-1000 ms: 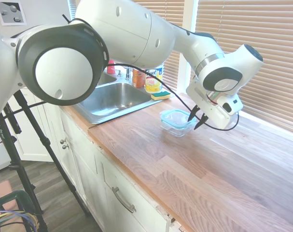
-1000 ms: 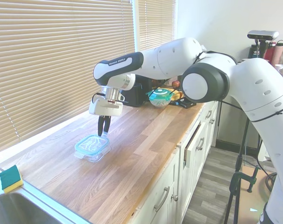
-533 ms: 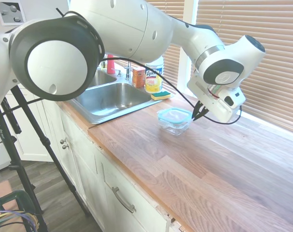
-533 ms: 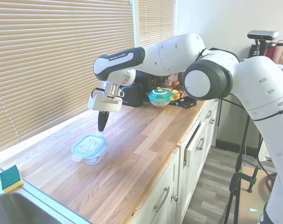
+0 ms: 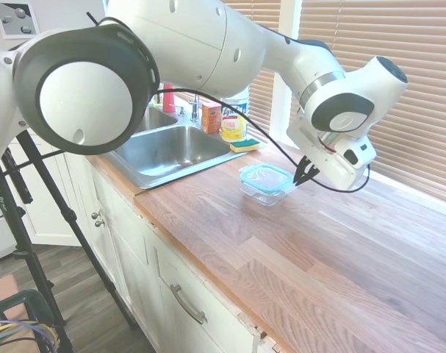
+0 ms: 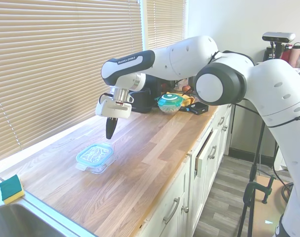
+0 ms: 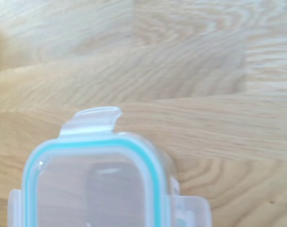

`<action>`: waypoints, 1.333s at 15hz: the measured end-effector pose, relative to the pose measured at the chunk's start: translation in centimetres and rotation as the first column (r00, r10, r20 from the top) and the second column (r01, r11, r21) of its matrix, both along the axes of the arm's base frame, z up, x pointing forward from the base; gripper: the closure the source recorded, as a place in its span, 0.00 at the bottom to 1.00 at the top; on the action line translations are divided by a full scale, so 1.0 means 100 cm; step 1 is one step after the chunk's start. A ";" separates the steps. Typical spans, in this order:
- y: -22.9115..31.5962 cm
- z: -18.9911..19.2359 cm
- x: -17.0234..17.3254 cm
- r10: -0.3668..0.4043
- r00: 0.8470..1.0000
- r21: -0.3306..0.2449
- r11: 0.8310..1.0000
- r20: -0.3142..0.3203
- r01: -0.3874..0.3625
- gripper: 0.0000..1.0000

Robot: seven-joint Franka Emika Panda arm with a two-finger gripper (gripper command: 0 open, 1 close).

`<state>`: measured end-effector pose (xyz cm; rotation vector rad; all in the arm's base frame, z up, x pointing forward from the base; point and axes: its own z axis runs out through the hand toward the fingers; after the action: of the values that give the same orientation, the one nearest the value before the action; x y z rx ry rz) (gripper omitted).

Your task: Uncover the lid of the food container

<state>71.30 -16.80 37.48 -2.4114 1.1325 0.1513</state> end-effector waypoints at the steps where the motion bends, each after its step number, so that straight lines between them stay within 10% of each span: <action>1: -0.005 -0.004 -0.002 -0.009 1.000 0.018 1.000 0.000 0.009 0.00; 20: -0.007 -0.061 -0.023 -0.101 0.994 0.376 0.923 0.032 0.081 0.00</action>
<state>68.99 -17.47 31.34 -2.0105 1.0794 0.2503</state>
